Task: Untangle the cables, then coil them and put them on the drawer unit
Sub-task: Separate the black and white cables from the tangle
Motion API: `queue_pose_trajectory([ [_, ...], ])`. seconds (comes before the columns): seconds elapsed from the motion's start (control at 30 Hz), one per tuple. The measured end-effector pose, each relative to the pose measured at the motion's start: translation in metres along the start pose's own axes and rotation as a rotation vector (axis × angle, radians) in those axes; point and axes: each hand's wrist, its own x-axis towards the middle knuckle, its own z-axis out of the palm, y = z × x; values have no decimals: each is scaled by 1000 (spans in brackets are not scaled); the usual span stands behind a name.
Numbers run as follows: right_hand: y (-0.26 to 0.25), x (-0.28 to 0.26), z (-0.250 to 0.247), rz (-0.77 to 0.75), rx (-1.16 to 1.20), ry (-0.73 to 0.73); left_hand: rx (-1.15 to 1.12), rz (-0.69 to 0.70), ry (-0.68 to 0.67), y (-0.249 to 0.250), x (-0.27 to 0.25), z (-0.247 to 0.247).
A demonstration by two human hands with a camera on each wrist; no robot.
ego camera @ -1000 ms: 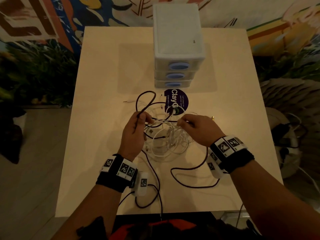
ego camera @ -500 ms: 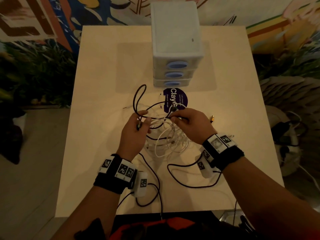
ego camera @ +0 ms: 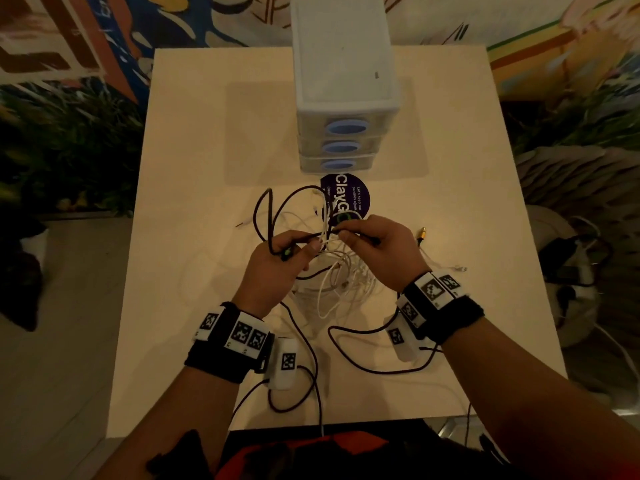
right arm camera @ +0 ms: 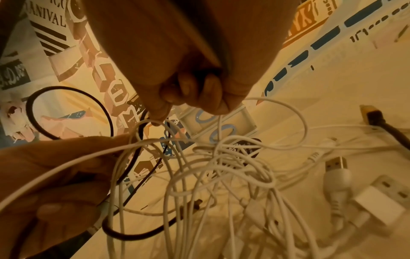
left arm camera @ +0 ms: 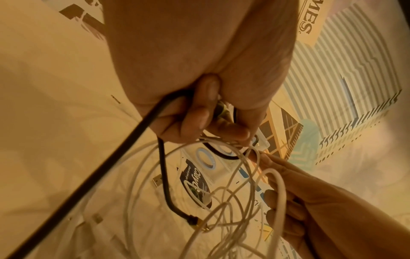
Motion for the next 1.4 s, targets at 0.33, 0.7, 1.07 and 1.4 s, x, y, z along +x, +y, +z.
queue_pose_trajectory([
  [0.33, -2, 2, -3, 15, 39, -55, 76, 39, 50, 3, 2, 1],
  [0.7, -12, 21, 11, 166, -54, -30, 378, 343, 75, 1, -3, -2],
  [1.07, -6, 19, -9, 316, -216, -121, 52, 240, 416, 2, -2, -14],
  [1.4, -14, 17, -2, -48, -325, -153, -118, 286, 352, 21, -14, -6],
])
